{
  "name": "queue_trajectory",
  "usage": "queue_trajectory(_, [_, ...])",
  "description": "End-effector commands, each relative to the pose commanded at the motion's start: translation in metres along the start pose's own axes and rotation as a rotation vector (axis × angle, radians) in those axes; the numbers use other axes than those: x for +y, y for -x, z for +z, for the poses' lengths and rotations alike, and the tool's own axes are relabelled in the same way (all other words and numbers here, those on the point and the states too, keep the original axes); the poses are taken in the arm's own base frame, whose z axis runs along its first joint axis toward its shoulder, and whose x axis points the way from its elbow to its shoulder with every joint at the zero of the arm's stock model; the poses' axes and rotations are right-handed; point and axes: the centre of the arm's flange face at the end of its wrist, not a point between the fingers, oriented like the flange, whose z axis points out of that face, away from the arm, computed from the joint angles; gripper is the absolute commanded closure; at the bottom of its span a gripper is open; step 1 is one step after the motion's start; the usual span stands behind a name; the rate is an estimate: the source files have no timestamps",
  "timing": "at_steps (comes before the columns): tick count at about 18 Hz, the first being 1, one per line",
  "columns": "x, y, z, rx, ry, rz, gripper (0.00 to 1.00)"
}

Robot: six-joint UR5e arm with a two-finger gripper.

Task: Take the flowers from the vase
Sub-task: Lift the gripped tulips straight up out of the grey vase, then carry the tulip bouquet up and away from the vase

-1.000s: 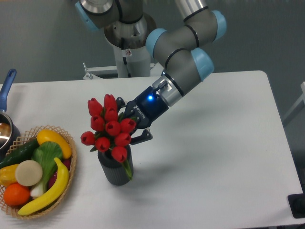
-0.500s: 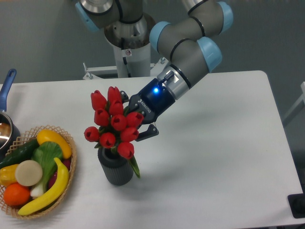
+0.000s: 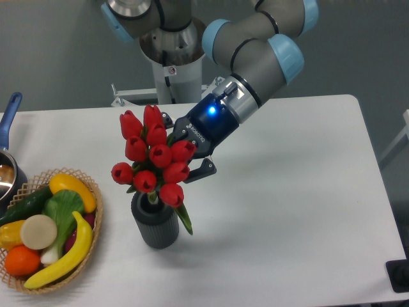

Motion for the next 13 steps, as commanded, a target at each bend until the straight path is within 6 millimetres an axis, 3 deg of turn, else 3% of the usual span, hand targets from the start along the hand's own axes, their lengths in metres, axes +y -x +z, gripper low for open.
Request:
queue_trajectory(4, [-0.034,0.003,-0.009,-0.019,-0.009,-0.014,0.56])
queue_trajectory(9, [-0.061,0.001,-0.020,-0.038,-0.017,-0.010,0.57])
queue_trajectory(13, [-0.074,0.013,-0.049,-0.095,-0.021,-0.018,0.57])
